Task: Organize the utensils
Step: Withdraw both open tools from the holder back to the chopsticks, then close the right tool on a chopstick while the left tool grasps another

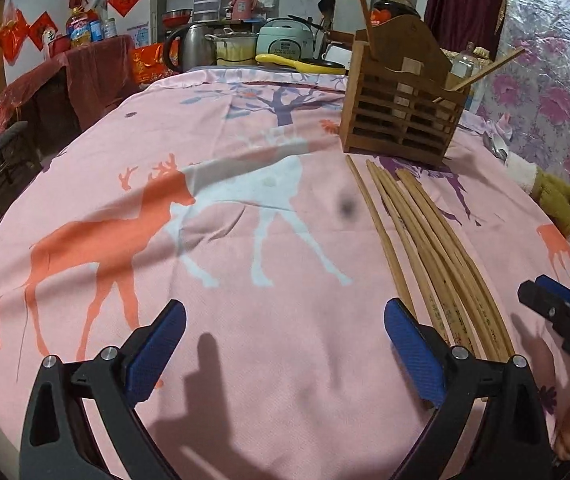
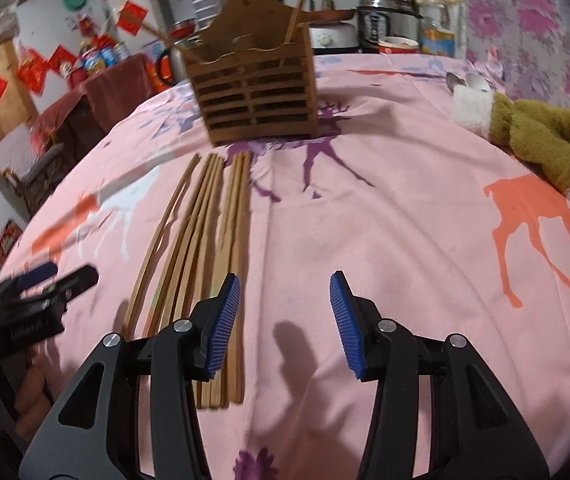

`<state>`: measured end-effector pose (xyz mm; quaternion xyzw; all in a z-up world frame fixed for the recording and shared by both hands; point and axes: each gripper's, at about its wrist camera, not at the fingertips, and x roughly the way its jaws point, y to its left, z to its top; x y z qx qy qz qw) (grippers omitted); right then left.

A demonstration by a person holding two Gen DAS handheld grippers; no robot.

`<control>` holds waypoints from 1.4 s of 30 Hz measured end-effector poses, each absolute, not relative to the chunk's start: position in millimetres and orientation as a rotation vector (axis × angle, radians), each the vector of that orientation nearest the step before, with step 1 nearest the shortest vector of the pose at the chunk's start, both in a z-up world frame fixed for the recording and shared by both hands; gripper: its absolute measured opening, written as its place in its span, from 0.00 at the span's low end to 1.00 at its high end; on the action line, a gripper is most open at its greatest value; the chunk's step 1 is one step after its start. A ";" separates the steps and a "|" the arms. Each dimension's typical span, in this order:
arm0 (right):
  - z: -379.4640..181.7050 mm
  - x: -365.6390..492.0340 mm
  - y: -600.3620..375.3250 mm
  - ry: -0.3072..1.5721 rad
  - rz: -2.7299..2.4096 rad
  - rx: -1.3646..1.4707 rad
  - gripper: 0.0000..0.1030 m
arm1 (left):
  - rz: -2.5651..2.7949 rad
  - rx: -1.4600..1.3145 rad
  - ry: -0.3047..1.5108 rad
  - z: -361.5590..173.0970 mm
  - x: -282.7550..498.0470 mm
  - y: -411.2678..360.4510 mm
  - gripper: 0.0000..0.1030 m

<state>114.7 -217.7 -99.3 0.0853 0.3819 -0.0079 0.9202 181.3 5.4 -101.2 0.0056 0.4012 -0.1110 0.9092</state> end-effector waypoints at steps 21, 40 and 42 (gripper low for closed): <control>-118.6 93.4 -223.8 0.833 -0.011 0.180 0.47 | -0.422 0.169 0.823 -119.2 140.0 -32.1 0.95; -108.7 87.2 -219.1 0.783 0.017 0.158 0.47 | -0.189 0.109 0.887 -118.3 170.6 12.5 0.95; -109.0 87.2 -216.6 0.784 0.024 0.149 0.47 | -0.188 0.151 0.860 -117.1 165.2 5.8 0.95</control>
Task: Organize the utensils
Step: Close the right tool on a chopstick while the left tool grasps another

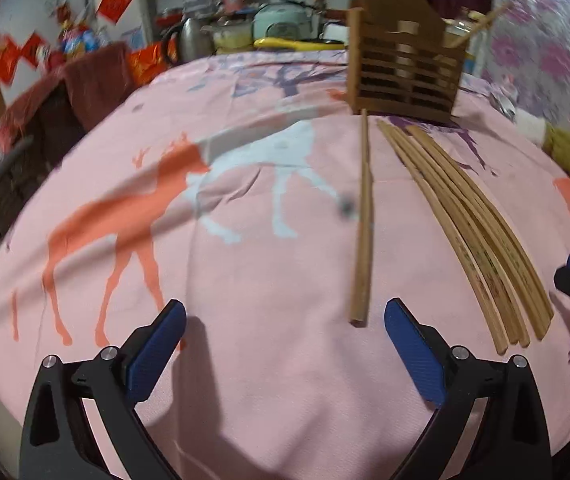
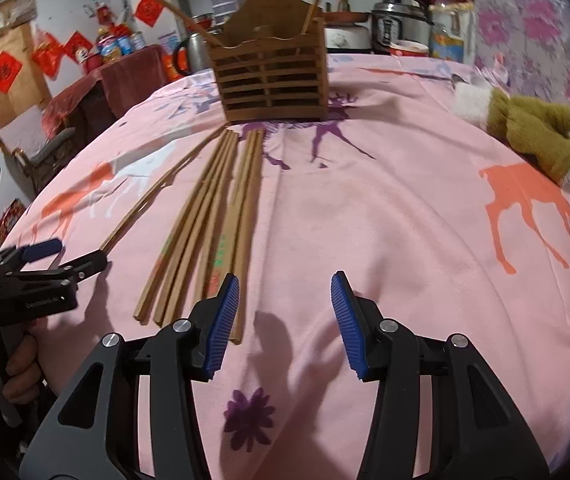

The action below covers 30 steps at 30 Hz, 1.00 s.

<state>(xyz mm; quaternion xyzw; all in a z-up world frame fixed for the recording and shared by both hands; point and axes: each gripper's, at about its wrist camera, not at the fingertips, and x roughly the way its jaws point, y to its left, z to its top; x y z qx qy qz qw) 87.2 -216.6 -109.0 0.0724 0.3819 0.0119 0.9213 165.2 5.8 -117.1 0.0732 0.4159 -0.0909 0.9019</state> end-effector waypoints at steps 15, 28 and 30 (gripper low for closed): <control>-114.6 84.0 -207.5 0.813 0.069 0.119 0.45 | -0.206 0.107 0.898 -122.1 171.4 10.2 0.95; -107.3 77.6 -226.5 0.761 -0.027 0.094 0.36 | -0.205 0.109 0.897 -122.1 171.1 10.0 0.95; -105.9 73.3 -214.8 0.746 0.030 0.065 0.30 | -0.205 0.109 0.897 -122.1 171.1 9.8 0.95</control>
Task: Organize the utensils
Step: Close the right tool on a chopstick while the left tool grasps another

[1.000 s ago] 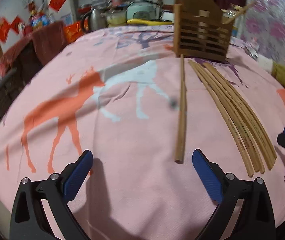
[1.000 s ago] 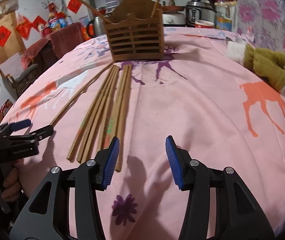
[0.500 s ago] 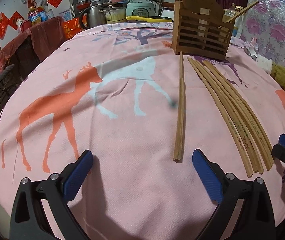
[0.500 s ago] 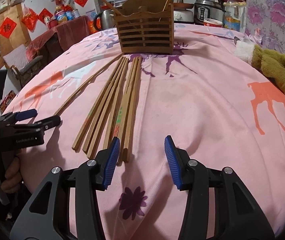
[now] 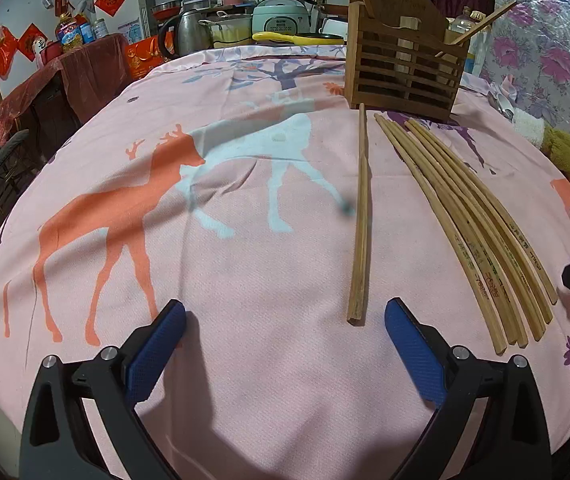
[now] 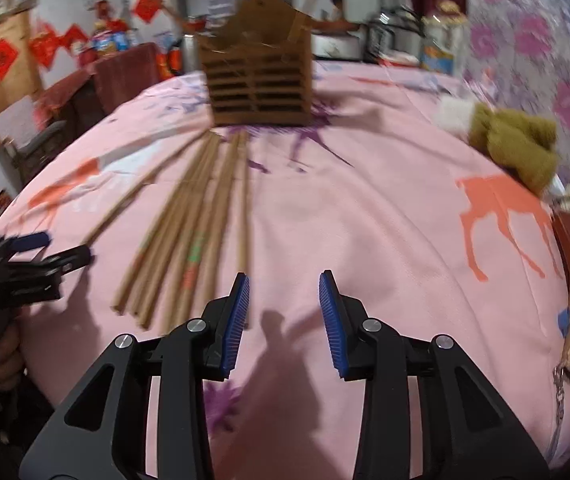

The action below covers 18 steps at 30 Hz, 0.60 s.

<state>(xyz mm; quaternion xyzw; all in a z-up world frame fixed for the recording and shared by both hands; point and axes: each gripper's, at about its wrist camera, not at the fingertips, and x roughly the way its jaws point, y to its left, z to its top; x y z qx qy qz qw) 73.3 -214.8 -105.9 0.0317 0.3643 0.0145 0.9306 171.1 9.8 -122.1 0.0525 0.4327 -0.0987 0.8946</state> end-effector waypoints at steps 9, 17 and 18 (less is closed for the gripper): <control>-117.7 81.0 -209.5 0.815 0.081 0.083 0.16 | -0.206 0.109 0.898 -122.0 171.0 10.2 0.95; -121.1 82.5 -208.0 0.830 0.078 0.081 0.16 | -0.227 0.117 0.886 -120.6 168.3 7.7 0.92; -121.0 82.4 -208.3 0.831 0.079 0.084 0.16 | -0.234 0.125 0.881 -120.5 167.2 5.7 0.88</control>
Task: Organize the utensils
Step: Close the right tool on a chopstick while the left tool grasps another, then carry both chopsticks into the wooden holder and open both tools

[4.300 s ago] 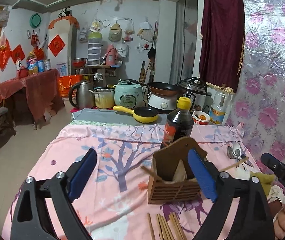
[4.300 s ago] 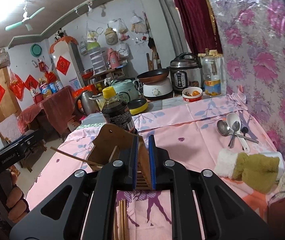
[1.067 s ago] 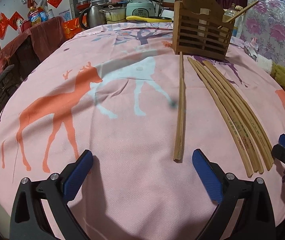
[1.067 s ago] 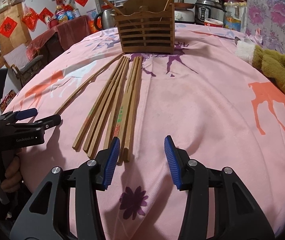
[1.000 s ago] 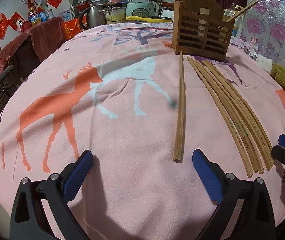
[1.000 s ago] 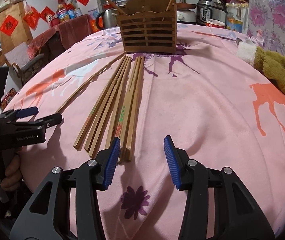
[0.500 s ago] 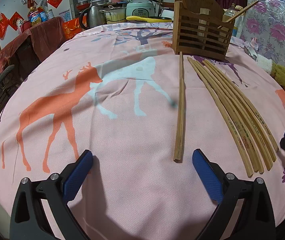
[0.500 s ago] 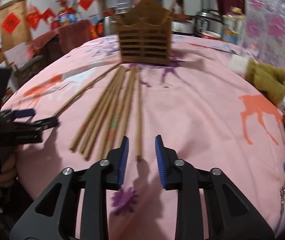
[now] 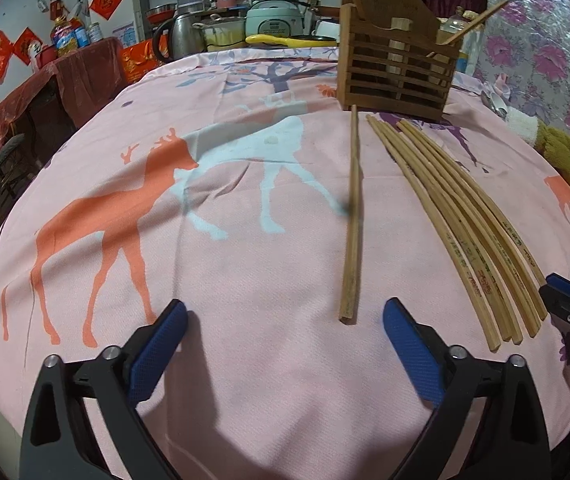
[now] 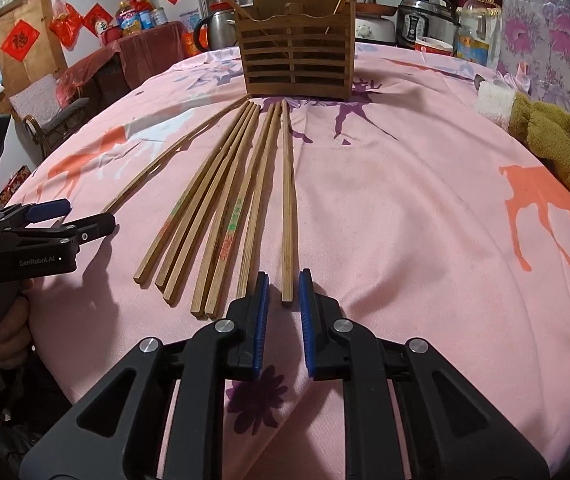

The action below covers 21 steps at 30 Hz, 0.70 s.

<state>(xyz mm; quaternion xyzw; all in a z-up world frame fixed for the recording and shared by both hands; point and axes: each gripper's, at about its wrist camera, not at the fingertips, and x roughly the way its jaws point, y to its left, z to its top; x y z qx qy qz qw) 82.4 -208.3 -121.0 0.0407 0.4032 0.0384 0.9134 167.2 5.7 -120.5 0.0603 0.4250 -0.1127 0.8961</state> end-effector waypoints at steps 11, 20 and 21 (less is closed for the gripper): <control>-121.7 82.1 -210.7 0.830 0.087 0.102 0.16 | -0.332 0.150 0.841 -117.1 159.7 -24.6 0.06; -102.2 75.8 -223.2 0.758 0.059 0.153 0.05 | -0.345 0.083 0.827 -93.2 159.2 -12.6 0.05; -96.8 74.6 -225.8 0.742 0.063 0.168 0.05 | -0.347 0.083 0.810 -86.2 157.7 -12.2 0.05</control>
